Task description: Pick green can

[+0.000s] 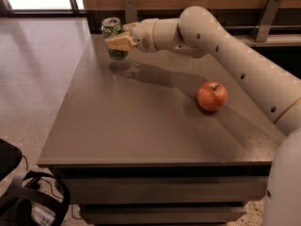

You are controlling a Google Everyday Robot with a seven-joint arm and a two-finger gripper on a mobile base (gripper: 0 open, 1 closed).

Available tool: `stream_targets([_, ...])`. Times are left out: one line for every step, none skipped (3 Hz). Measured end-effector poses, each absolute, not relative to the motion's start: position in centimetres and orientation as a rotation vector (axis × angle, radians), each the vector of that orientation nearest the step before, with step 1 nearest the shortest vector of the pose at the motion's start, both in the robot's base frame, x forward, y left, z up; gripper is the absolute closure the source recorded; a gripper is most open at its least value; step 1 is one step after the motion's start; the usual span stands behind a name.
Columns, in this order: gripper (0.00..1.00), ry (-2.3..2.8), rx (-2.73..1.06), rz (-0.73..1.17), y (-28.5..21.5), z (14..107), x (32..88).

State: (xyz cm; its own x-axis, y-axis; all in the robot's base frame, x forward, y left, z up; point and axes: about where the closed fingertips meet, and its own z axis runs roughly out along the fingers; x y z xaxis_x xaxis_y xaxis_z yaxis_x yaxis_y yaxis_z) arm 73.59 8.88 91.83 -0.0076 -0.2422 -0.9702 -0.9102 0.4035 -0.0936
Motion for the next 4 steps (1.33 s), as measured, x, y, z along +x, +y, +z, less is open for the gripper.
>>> stream_targets([1.00,1.477,-1.131,0.722,8.3,94.0,72.7])
stream_targets([1.00,1.444,-1.141,0.711,7.8,94.8,72.1])
stream_targets([1.00,1.411,-1.139,0.680,7.1,95.8,71.6])
stream_targets([1.00,1.380,-1.144,0.654,6.8,96.9,71.2])
